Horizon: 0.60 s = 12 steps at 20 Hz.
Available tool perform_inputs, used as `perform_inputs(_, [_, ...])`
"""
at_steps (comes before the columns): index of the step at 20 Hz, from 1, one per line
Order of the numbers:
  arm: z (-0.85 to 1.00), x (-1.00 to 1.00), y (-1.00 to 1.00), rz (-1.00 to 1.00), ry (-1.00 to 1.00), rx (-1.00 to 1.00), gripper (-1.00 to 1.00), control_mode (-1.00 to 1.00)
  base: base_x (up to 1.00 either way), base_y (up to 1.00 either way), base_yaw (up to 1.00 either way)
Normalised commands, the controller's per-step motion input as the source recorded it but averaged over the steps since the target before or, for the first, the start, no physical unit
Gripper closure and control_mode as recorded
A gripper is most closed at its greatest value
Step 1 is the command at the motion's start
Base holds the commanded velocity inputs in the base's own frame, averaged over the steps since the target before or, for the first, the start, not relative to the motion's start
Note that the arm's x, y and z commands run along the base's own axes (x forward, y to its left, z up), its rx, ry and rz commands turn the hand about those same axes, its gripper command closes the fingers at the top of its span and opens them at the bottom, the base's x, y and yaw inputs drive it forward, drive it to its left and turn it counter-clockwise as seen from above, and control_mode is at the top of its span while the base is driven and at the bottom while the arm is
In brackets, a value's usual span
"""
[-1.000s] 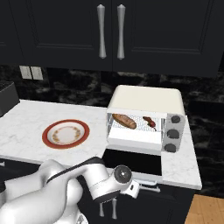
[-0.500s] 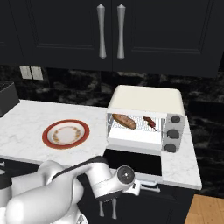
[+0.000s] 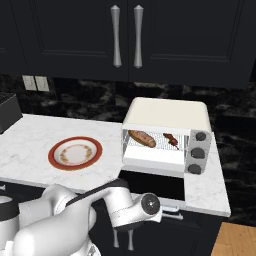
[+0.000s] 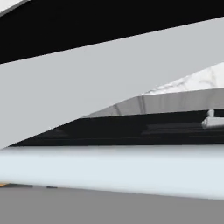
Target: Pick up the kebab skewer and baguette bread, and place them inside the toaster oven. Close the toaster oven door and start by setting the timer.
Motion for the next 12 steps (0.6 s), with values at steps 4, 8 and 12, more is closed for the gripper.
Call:
perform_inputs(4, [0.31, 0.66, 0.17, -0.02, -0.08, 0.0, -1.0, -1.0, 0.0, 0.0, 0.0])
perform_inputs(8, [0.39, 0.58, 0.23, -0.05, -0.08, 0.0, -1.0, -1.0, 0.0, 0.0, 0.0])
perform_inputs(12, [0.4, 0.6, 0.24, -0.05, -0.08, 0.0, -1.0, -1.0, 0.0, 0.0, 0.0])
